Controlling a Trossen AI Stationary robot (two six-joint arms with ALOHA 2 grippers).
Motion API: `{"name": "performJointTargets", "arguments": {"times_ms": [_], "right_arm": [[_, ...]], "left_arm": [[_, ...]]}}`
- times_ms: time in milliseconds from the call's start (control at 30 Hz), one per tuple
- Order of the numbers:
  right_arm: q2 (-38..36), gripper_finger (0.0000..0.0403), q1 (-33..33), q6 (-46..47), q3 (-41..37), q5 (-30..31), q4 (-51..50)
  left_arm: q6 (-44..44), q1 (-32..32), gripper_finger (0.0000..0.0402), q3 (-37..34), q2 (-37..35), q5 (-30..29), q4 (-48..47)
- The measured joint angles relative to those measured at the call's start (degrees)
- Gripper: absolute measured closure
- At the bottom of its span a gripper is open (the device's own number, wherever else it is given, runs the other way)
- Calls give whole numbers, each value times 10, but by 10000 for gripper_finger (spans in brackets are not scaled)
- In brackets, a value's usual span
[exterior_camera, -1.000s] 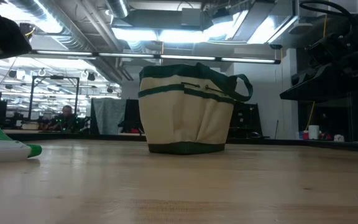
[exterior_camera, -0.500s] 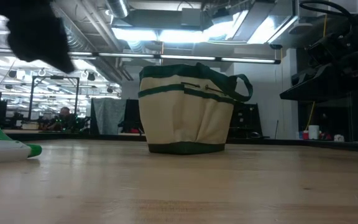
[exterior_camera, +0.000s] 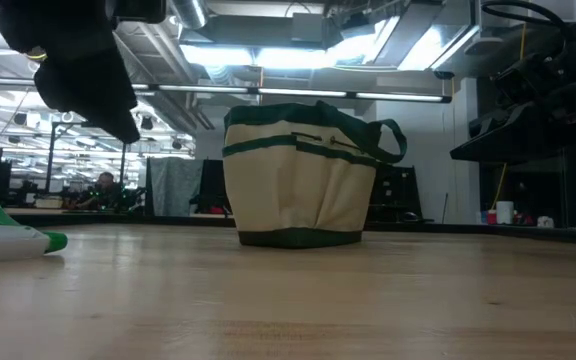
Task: Pick & Place Garden tools in Gardening bag
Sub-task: Put the spray bottle into the gardening bag
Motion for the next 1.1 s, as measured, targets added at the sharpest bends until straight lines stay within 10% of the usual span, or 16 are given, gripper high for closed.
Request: {"name": "performJointTargets", "arguments": {"times_ms": [533, 1100], "right_arm": [[0, 259, 0, 0, 0, 0, 0], [0, 259, 0, 0, 0, 0, 0]], "left_arm": [[-57, -12, 195, 0, 0, 202, -123], [-116, -77, 192, -5, 0, 174, -231]]}}
